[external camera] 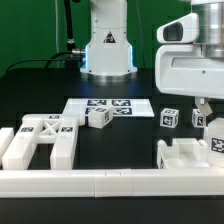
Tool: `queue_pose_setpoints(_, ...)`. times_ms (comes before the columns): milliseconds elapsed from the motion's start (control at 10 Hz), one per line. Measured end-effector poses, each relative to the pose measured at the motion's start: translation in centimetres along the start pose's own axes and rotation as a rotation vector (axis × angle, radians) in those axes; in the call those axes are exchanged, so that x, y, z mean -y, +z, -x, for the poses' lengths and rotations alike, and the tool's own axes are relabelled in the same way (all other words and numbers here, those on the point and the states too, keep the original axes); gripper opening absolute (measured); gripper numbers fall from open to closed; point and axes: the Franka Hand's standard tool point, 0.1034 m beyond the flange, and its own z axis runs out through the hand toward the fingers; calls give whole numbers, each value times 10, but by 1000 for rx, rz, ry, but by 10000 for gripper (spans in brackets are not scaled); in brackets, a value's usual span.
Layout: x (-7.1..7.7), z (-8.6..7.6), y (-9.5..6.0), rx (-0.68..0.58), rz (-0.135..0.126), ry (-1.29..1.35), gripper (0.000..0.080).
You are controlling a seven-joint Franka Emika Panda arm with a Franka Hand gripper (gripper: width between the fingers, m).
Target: Assemble chair
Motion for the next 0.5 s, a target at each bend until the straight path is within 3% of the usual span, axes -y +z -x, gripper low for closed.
queue_pose_setpoints(100,0,0,0,1,-1,3,284)
queue_pose_setpoints(200,0,0,0,1,1,-53,364)
queue_pose_setpoints(300,-1,0,0,3,3,-131,547)
queue_pose_setpoints(400,0,0,0,3,3,-148,618)
queue_pose_setpoints(500,-1,0,0,3,3,-218,618)
